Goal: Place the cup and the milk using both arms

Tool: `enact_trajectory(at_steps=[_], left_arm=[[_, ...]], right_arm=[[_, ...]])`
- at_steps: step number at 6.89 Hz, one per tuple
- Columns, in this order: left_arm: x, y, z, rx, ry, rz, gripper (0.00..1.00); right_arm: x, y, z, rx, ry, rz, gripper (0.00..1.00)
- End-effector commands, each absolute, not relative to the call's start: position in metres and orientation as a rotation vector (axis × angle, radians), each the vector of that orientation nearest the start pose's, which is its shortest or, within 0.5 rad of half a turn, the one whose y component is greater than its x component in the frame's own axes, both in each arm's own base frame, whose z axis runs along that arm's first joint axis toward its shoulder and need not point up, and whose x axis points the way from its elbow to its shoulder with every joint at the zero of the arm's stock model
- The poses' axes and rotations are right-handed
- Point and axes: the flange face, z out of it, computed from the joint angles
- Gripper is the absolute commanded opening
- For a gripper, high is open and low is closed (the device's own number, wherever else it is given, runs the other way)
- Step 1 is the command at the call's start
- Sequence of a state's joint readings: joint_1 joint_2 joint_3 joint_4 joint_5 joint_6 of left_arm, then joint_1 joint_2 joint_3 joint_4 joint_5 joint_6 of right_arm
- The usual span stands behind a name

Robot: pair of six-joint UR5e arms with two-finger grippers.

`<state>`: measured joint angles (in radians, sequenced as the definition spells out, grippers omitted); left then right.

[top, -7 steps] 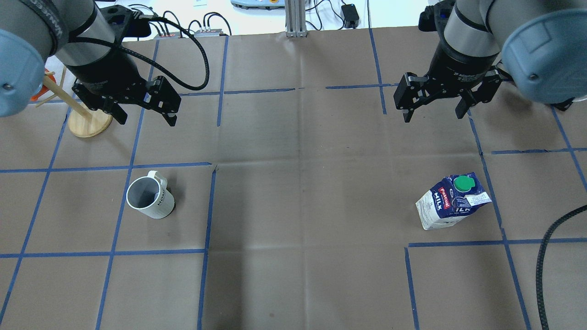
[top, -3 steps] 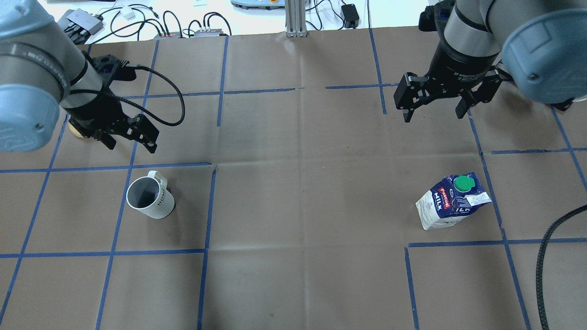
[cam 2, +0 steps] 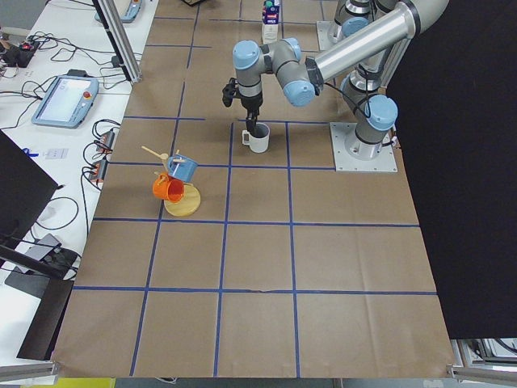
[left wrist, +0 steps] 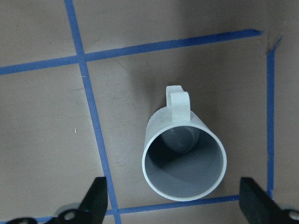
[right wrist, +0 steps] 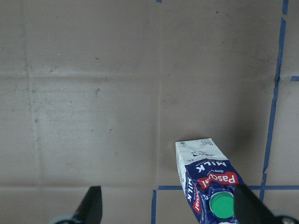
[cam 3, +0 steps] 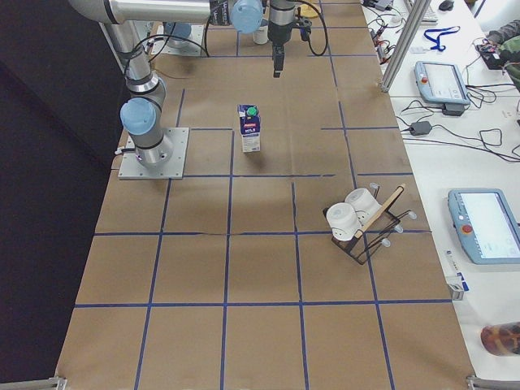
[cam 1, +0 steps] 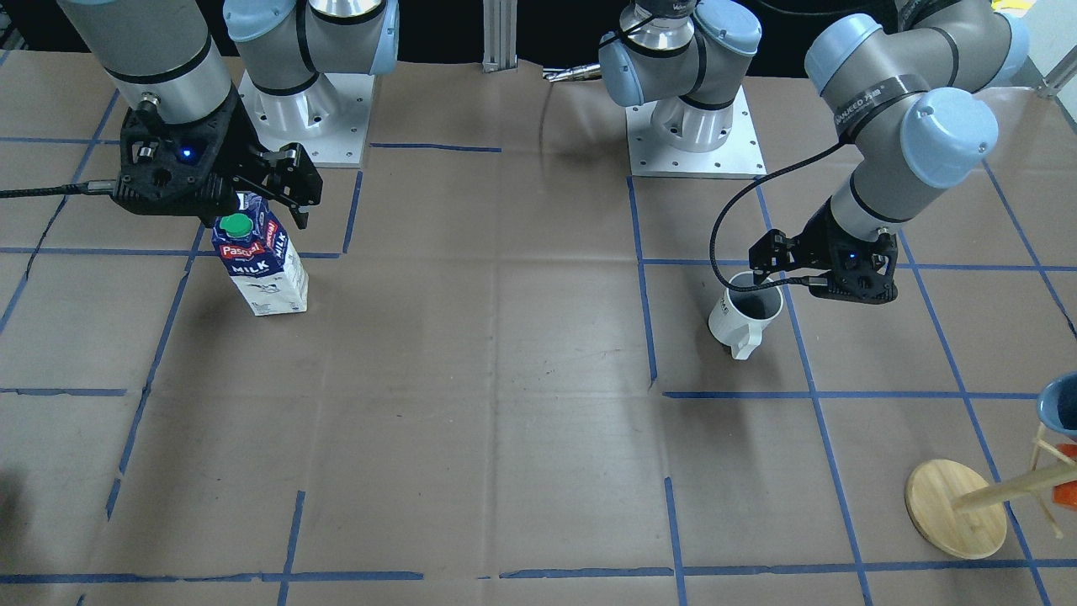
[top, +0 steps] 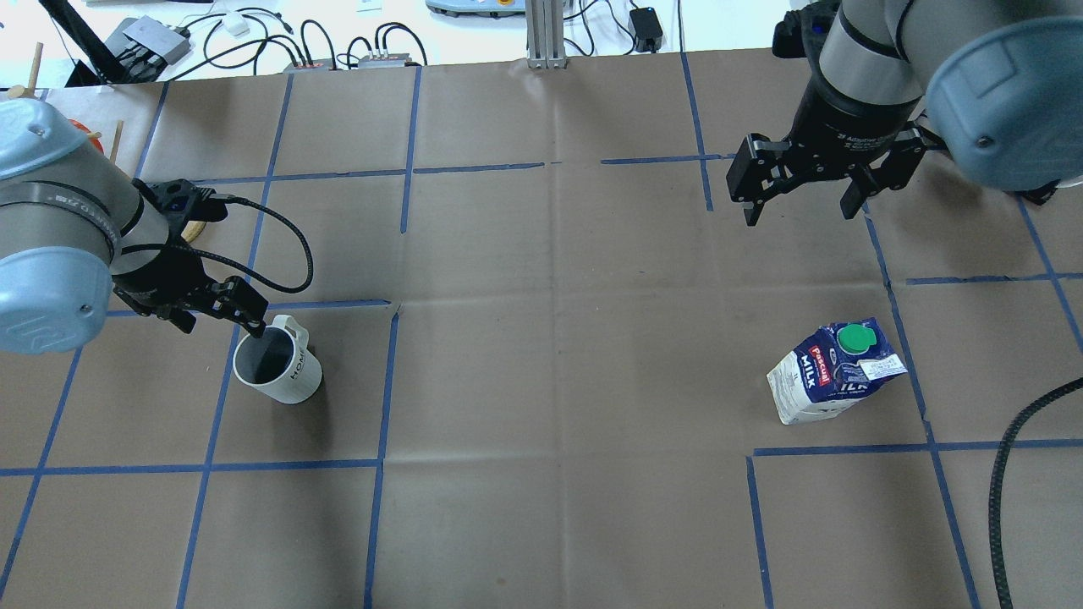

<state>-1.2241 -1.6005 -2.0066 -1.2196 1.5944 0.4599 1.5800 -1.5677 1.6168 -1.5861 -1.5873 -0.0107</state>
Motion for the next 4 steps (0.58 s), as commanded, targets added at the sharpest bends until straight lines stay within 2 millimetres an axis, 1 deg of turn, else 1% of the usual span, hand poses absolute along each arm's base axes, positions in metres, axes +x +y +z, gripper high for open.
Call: enact_trajectory(at_steps=[1, 2, 4], left_arm=[[0.037, -0.470, 0.284, 0.163, 3.165, 0.227, 0.94], [0.038, -0.472, 0.273, 0.161, 3.175, 0.262, 0.94], [0.042, -0.482, 0.255, 0.158, 3.179, 0.255, 0.94]], right_arm=[[0.137, -0.488, 0.465, -0.034, 3.158, 0.053, 1.00], [0.136, -0.488, 0.465, -0.032, 3.158, 0.053, 1.00], [0.137, -0.488, 0.465, -0.034, 3.158, 0.053, 1.00]])
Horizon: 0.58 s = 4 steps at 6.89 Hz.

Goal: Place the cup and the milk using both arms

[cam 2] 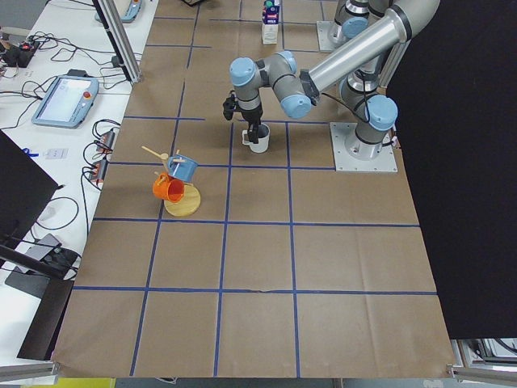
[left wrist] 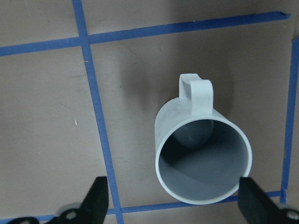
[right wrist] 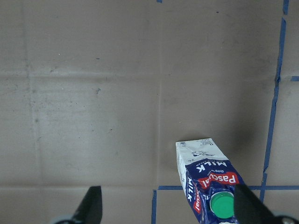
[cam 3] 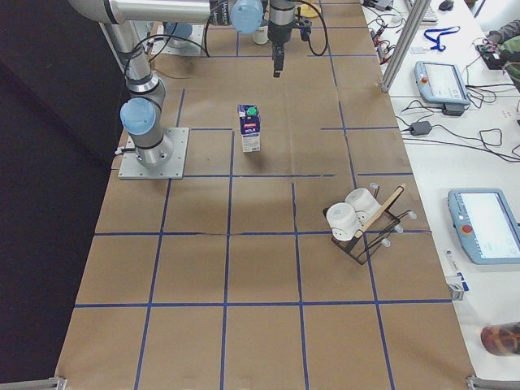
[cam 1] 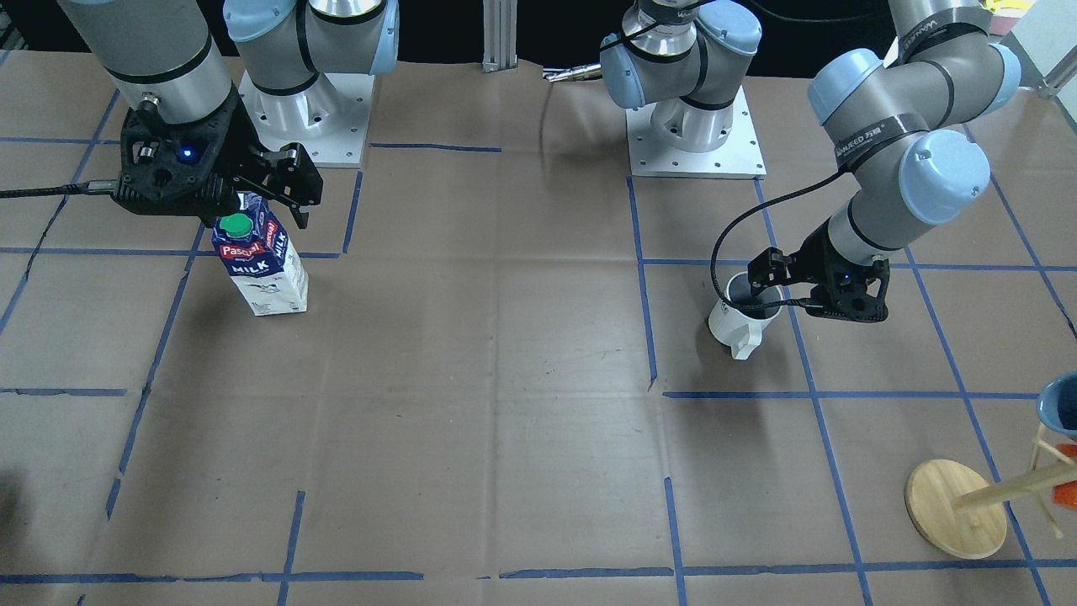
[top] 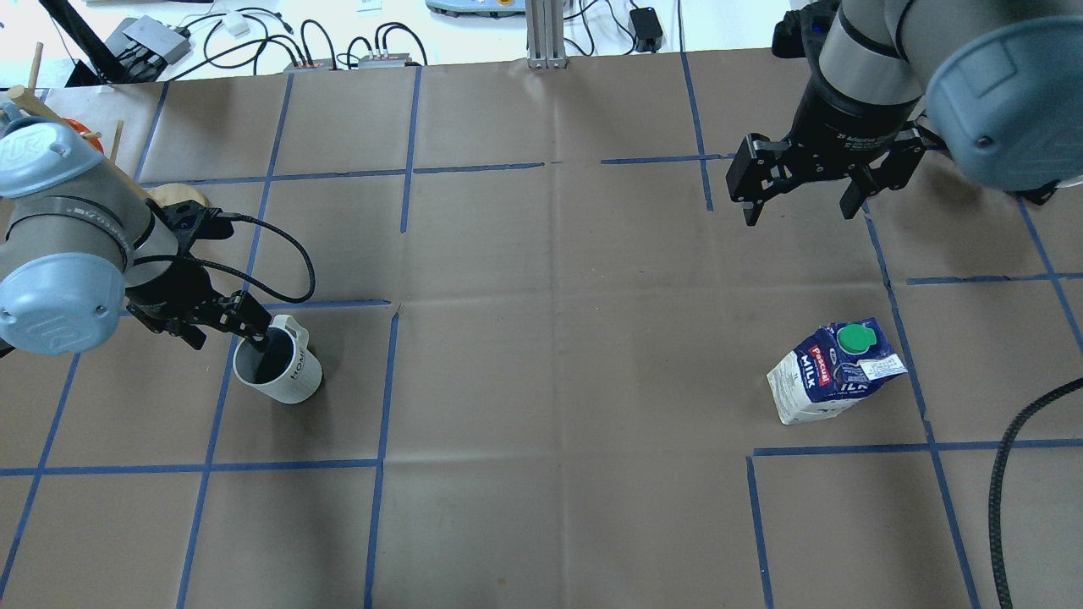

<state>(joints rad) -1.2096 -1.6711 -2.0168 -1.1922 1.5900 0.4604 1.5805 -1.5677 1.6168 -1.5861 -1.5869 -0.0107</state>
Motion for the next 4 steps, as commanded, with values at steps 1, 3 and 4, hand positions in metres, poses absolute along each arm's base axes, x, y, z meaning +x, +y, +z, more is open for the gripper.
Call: enact_trajectory(at_steps=[1, 3, 4], left_arm=[[0.044, -0.487, 0.242, 0.154, 3.183, 0.268, 0.94], [0.043, -0.484, 0.230, 0.154, 3.186, 0.292, 0.89], [0.042, -0.480, 0.223, 0.154, 3.180, 0.260, 0.81]], right_arm=[[0.136, -0.488, 0.465, -0.032, 3.158, 0.053, 1.00], [0.137, -0.488, 0.465, -0.034, 3.158, 0.053, 1.00], [0.137, -0.488, 0.465, -0.034, 3.158, 0.053, 1.00]])
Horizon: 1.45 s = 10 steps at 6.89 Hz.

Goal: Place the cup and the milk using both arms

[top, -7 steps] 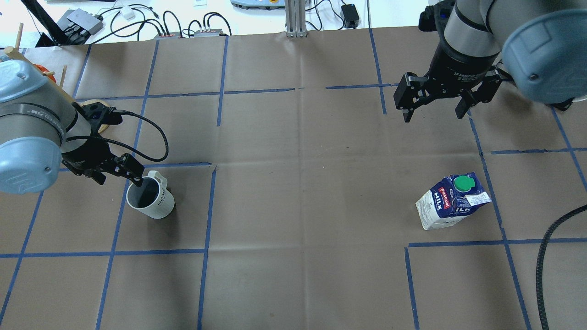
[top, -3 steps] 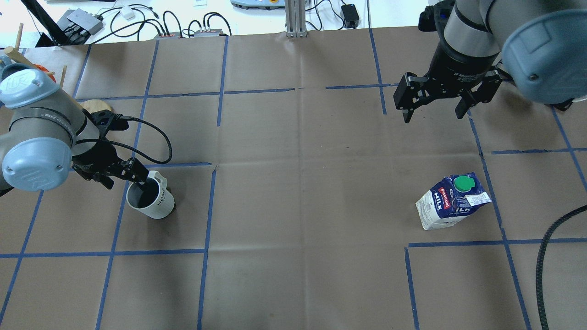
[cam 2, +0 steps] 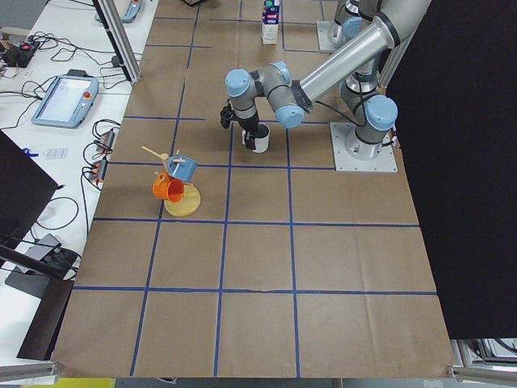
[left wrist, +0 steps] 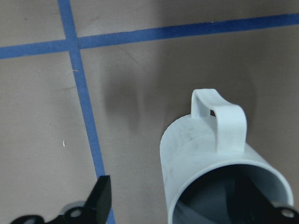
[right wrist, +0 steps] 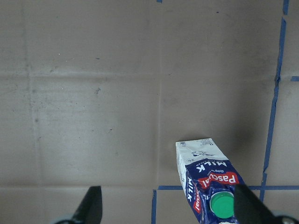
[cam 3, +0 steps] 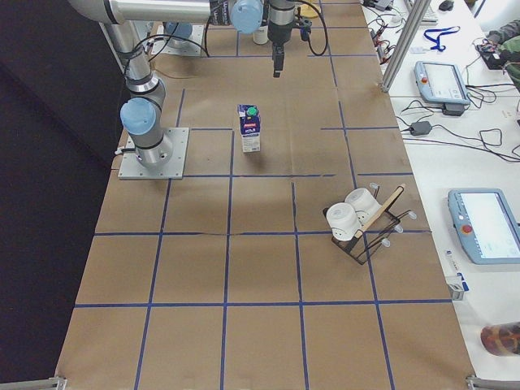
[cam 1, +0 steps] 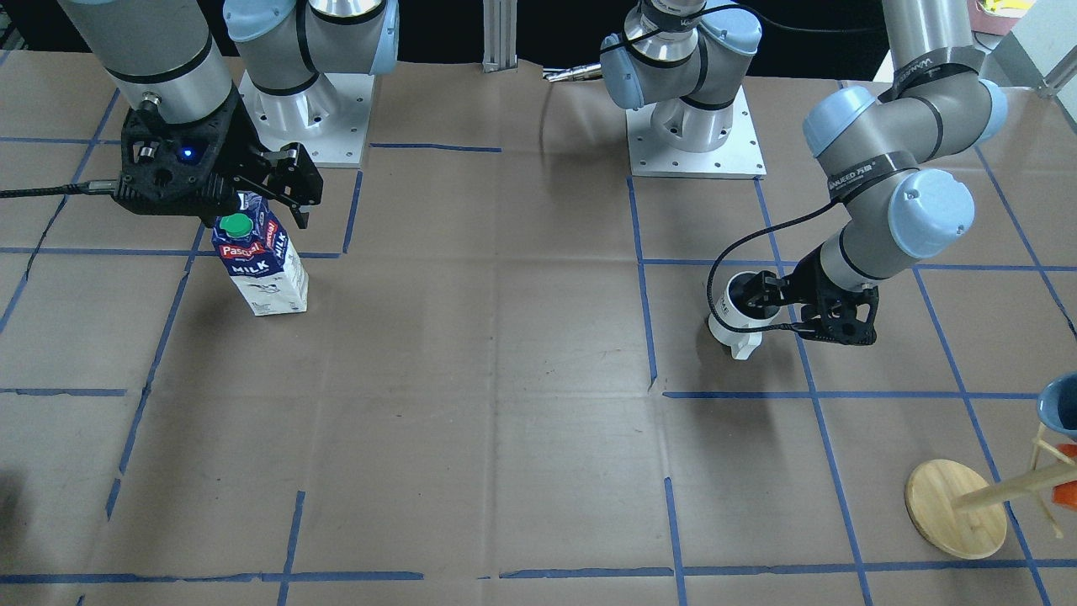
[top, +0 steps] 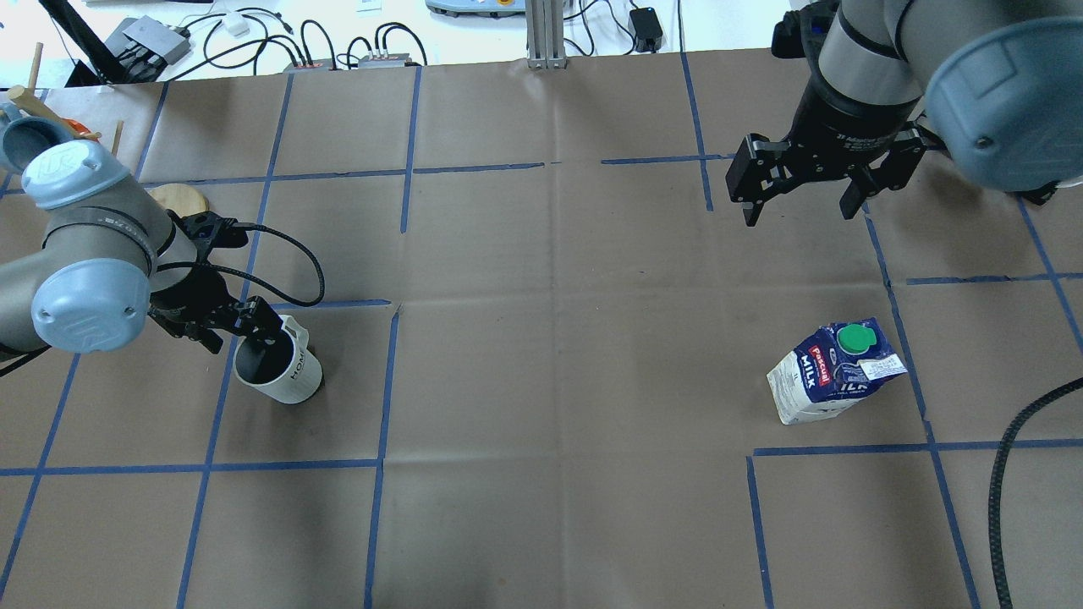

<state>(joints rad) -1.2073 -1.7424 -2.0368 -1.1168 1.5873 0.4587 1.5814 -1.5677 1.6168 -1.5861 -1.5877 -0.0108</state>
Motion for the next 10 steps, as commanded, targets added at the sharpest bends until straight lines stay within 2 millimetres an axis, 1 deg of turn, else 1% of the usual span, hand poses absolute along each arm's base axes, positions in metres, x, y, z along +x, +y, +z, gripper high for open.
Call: enact_trajectory(at_steps=[1, 2, 3, 5, 6, 7, 8, 9, 10], left_arm=[[0.042, -0.478, 0.222, 0.152, 3.175, 0.260, 0.54], [0.044, -0.479, 0.224, 0.130, 3.176, 0.260, 0.07], [0.043, -0.477, 0.225, 0.127, 3.180, 0.265, 0.00], [0.044, -0.478, 0.234, 0.127, 3.176, 0.245, 0.00], [0.044, -0.486, 0.248, 0.101, 3.172, 0.197, 0.00], [0.042, -0.513, 0.272, 0.114, 3.153, 0.114, 0.00], [0.020, -0.546, 0.300, 0.184, 3.165, 0.023, 0.00], [-0.031, -0.580, 0.314, 0.273, 3.155, -0.026, 0.00], [-0.085, -0.610, 0.312, 0.370, 3.148, -0.009, 0.00]], right_arm=[[0.136, -0.488, 0.465, -0.032, 3.158, 0.053, 1.00], [0.137, -0.488, 0.465, -0.034, 3.156, 0.053, 1.00], [0.137, -0.488, 0.465, -0.034, 3.156, 0.053, 1.00], [0.136, -0.488, 0.465, -0.032, 3.158, 0.053, 1.00], [0.137, -0.488, 0.465, -0.034, 3.158, 0.053, 1.00], [0.136, -0.488, 0.465, -0.032, 3.158, 0.053, 1.00], [0.137, -0.488, 0.464, -0.037, 3.158, 0.058, 1.00], [0.136, -0.487, 0.464, -0.034, 3.158, 0.058, 1.00], [0.136, -0.487, 0.464, -0.032, 3.158, 0.058, 1.00]])
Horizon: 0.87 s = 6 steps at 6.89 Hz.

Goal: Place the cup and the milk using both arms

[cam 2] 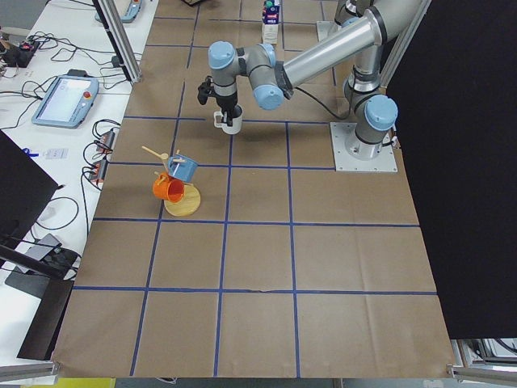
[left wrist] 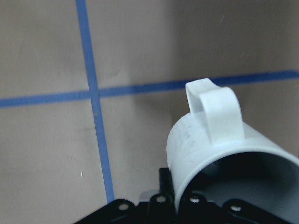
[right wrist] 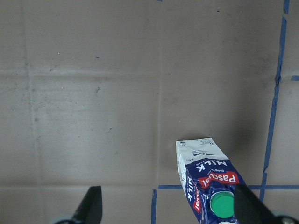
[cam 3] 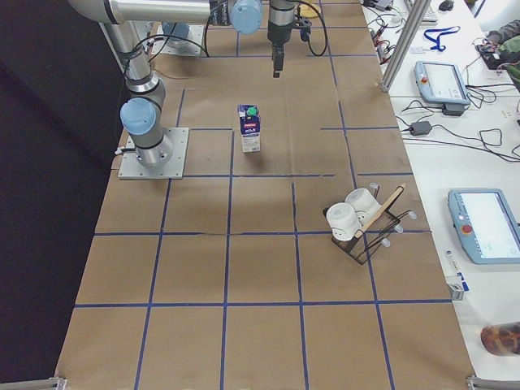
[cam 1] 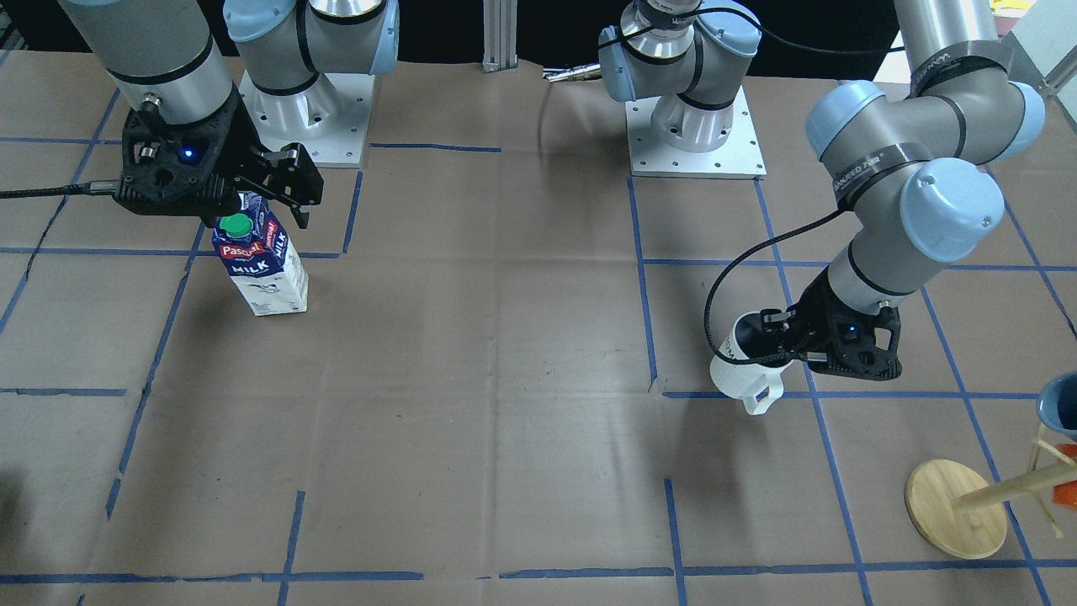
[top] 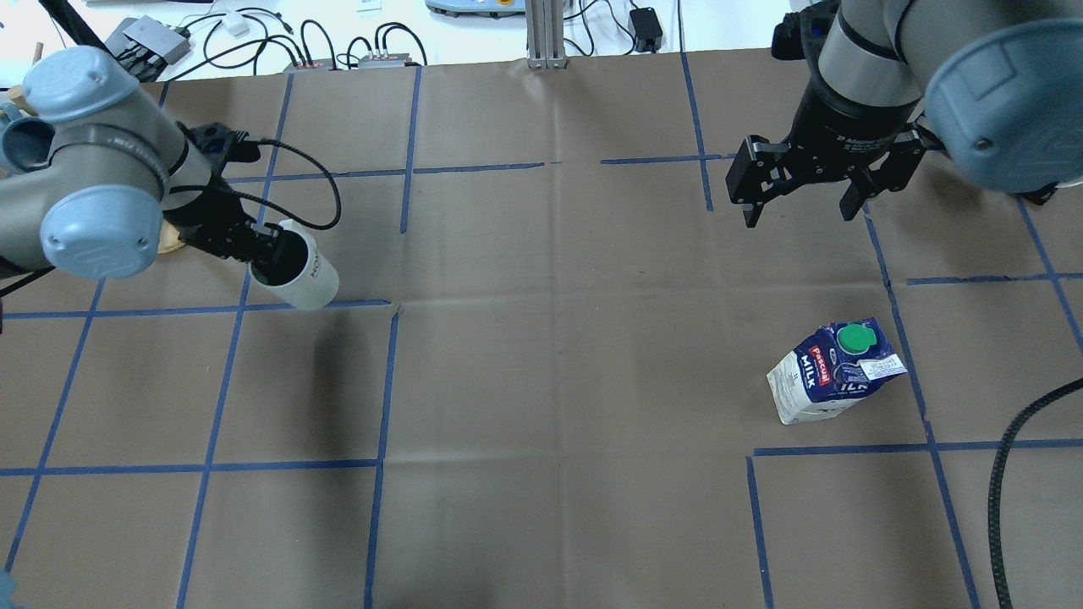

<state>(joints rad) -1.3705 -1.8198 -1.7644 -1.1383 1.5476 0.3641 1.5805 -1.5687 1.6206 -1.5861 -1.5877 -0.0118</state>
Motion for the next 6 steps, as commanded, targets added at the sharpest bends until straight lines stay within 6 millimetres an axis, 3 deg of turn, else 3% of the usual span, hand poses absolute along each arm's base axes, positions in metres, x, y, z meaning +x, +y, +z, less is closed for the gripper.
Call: enact_trajectory(at_steps=[1, 3, 6], left_arm=[[-0.129, -0.632, 0.311, 0.429, 3.140, -0.019, 0.00], [-0.194, -0.648, 0.294, 0.478, 3.227, -0.037, 0.00], [-0.247, -0.684, 0.274, 0.573, 3.192, -0.042, 0.00]], right_arm=[[0.135, -0.486, 0.464, -0.034, 3.159, 0.058, 1.00], [0.130, -0.472, 0.466, -0.054, 3.157, 0.044, 1.00], [0.127, -0.471, 0.466, -0.039, 3.156, 0.049, 1.00]])
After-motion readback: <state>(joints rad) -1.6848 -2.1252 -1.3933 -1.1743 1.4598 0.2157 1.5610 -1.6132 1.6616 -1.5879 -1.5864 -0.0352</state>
